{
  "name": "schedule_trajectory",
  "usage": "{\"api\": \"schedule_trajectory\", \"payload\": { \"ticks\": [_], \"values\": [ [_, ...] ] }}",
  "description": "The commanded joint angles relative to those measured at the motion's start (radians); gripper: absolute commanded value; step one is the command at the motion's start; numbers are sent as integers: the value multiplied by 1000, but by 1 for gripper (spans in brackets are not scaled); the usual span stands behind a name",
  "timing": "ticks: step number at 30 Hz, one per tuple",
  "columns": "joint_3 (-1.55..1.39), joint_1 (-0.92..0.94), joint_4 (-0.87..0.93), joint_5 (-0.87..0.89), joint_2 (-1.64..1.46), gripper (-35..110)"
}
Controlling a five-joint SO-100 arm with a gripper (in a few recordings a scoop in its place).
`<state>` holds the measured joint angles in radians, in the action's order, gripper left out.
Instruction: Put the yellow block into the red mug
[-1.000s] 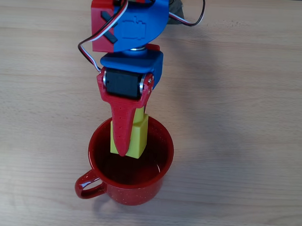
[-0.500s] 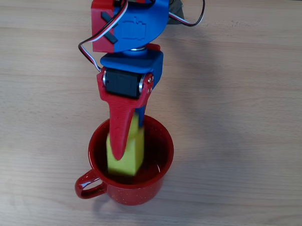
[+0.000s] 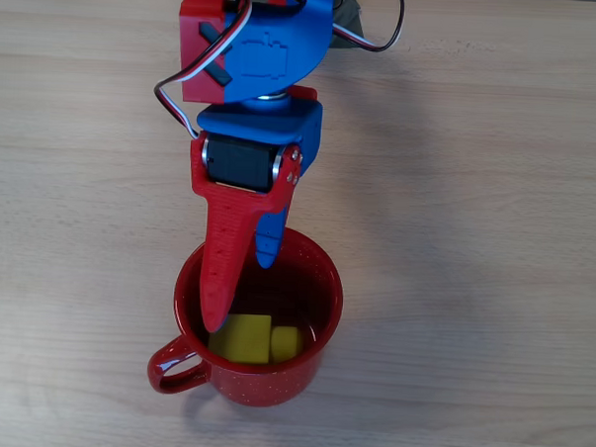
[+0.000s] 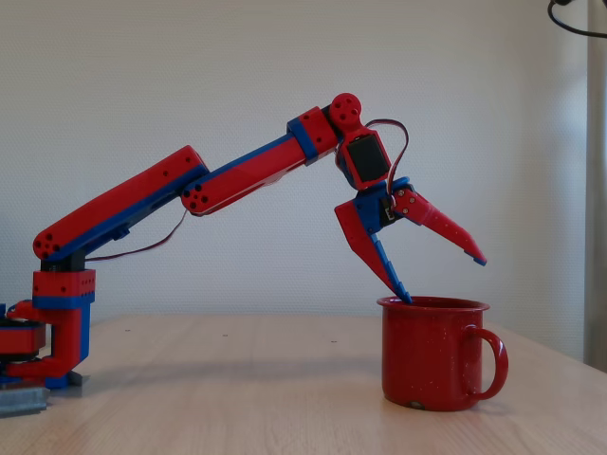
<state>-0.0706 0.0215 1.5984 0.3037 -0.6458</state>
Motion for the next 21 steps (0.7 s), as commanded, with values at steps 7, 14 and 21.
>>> {"api": "schedule_trajectory", "payload": {
  "ticks": [7,14,21],
  "values": [
    [-46,23,-31,-6,-160,7],
    [-227,26,-100,-14,-311,0],
    [-316,35,-172,6,-434,0]
  ]
}}
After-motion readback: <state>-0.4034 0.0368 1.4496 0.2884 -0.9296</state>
